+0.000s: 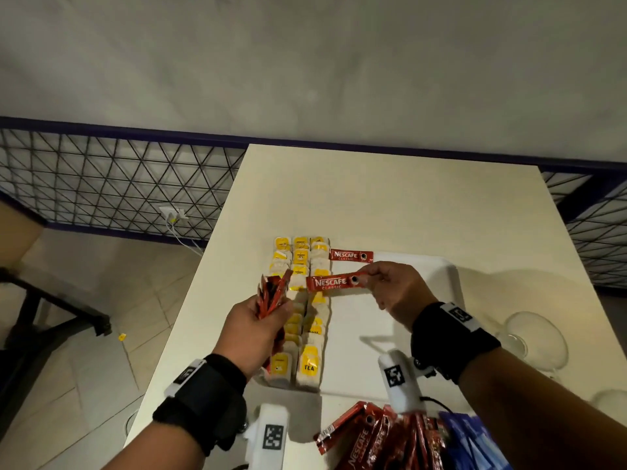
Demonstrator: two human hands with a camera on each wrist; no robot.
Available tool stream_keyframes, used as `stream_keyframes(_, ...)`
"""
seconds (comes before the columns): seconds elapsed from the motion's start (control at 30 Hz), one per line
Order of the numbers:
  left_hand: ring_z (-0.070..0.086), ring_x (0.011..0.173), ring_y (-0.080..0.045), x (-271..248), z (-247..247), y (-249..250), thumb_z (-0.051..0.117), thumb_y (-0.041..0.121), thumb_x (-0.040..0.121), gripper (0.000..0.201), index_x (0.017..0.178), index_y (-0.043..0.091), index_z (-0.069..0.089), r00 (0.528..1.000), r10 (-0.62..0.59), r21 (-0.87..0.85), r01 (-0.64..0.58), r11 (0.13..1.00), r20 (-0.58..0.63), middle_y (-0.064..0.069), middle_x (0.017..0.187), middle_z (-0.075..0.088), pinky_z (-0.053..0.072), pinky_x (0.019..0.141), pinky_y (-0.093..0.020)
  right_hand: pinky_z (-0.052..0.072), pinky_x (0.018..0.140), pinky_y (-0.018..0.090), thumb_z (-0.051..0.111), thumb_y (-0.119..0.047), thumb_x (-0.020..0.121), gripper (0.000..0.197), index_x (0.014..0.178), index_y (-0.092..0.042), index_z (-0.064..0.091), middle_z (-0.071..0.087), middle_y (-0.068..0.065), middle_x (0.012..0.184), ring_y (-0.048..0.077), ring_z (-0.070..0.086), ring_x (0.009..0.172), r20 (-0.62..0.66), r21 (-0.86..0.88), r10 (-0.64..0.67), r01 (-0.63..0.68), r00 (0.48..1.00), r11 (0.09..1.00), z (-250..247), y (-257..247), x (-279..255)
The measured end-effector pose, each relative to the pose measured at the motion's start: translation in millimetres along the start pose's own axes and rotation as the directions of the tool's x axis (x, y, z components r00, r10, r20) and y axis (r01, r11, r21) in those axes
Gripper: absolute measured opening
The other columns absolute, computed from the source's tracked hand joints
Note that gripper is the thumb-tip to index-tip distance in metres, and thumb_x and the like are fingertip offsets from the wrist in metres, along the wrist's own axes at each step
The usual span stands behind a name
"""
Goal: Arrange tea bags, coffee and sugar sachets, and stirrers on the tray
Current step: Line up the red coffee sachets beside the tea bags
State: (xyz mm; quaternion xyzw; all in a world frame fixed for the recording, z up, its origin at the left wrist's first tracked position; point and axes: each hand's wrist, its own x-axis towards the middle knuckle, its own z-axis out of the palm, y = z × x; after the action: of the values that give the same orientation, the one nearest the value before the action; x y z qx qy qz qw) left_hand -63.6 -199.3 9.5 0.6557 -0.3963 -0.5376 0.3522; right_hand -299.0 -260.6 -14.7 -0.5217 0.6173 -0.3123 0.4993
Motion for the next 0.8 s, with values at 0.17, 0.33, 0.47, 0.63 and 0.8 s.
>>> stream_keyframes(0.17,0.047,0.047,-0.023,0.2,-22.9,-15.8,0.066,0.015,0.089,0.028,0.088,-0.011,0.057,1.0,0.002,0.052,-0.002,0.999,-0.004,-0.013,0.054,0.048,0.043,0.046,-0.031,0.036,0.048,0.027,0.063,-0.015,0.091,0.013,0.08,-0.02,0.068,0.048,-0.011,0.041,0.016,0.038,0.045,-0.108,-0.014,0.158,-0.16,0.981,0.987,-19.5,37.6,45.2)
stream_keyframes(0.33,0.049,0.046,-0.025,0.6,-42.6,-24.2,0.066,0.016,0.09,0.02,0.087,-0.004,0.062,1.0,-0.031,0.093,0.031,0.995,-0.001,-0.012,0.053,0.052,0.042,0.047,-0.031,0.051,0.069,0.037,0.066,-0.026,0.087,0.016,0.073,-0.033,0.065,0.057,-0.014,0.058,0.016,0.052,0.06,-0.158,-0.186,0.168,-0.197,0.973,0.963,-13.7,54.3,74.0)
stream_keyframes(0.47,0.049,0.047,-0.027,4.1,-50.0,-28.2,0.065,0.015,0.09,0.014,0.085,0.001,0.064,0.998,-0.06,0.102,0.06,0.993,0.003,-0.012,0.053,0.052,0.041,0.052,-0.035,0.05,0.081,0.032,0.067,-0.028,0.087,0.002,0.086,-0.029,0.068,0.065,-0.007,0.079,0.018,0.06,0.081,-0.177,-0.239,0.158,-0.198,0.971,0.951,-5.2,56.1,80.5)
stream_keyframes(0.63,0.049,0.048,-0.027,5.7,-50.6,-32.1,0.065,0.016,0.09,0.017,0.085,0.0,0.063,0.997,-0.075,0.11,0.073,0.991,0.012,-0.012,0.051,0.053,0.042,0.054,-0.036,0.037,0.074,0.02,0.067,-0.028,0.088,0.008,0.093,-0.023,0.065,0.061,-0.008,0.085,0.011,0.054,0.084,-0.232,-0.324,0.153,-0.225,0.961,0.919,-3.7,49.2,81.3)
stream_keyframes(0.8,0.048,0.047,-0.027,4.3,-48.9,-34.3,0.065,0.014,0.089,0.014,0.084,0.001,0.065,0.997,-0.077,0.098,0.075,0.992,0.016,-0.014,0.051,0.052,0.041,0.055,-0.037,0.034,0.075,0.017,0.067,-0.029,0.088,0.015,0.099,-0.019,0.065,0.059,-0.007,0.089,0.01,0.051,0.082,-0.27,-0.374,0.182,-0.277,0.946,0.885,-2.9,48.6,82.4)
